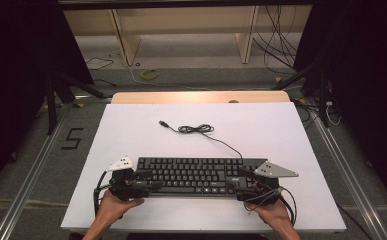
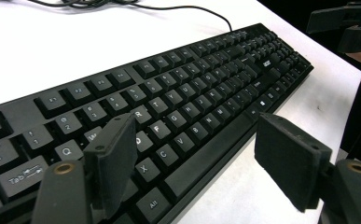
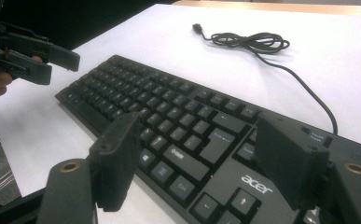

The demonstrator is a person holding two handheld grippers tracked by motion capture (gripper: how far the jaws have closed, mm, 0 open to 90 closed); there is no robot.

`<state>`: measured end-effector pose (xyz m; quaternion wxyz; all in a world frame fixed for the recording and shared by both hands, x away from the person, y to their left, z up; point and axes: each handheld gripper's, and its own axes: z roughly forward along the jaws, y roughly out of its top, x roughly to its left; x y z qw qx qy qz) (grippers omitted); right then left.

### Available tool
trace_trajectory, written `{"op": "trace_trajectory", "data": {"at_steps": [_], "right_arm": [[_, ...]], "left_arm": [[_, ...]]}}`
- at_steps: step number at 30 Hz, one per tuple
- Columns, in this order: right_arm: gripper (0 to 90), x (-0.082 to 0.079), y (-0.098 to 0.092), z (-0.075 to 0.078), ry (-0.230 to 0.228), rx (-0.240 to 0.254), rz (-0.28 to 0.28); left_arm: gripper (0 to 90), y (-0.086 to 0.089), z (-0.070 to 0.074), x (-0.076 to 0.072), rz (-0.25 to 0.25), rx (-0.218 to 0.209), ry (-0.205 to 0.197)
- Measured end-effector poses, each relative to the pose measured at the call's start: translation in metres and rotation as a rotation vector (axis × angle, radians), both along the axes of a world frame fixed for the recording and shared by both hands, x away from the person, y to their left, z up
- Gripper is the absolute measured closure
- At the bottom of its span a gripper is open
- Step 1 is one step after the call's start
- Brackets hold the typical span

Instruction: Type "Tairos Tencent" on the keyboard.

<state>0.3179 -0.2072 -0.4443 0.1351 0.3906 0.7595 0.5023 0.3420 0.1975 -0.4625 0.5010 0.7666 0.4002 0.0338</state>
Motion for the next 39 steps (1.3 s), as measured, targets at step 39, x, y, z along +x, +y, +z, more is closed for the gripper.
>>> {"op": "trace_trajectory", "data": {"at_steps": [39], "right_arm": [[38.4,0.049,0.070,0.013,0.050,-0.045,0.111]], "left_arm": [[30.7,0.016,0.000,0.006,0.084,0.046,-0.003]]}}
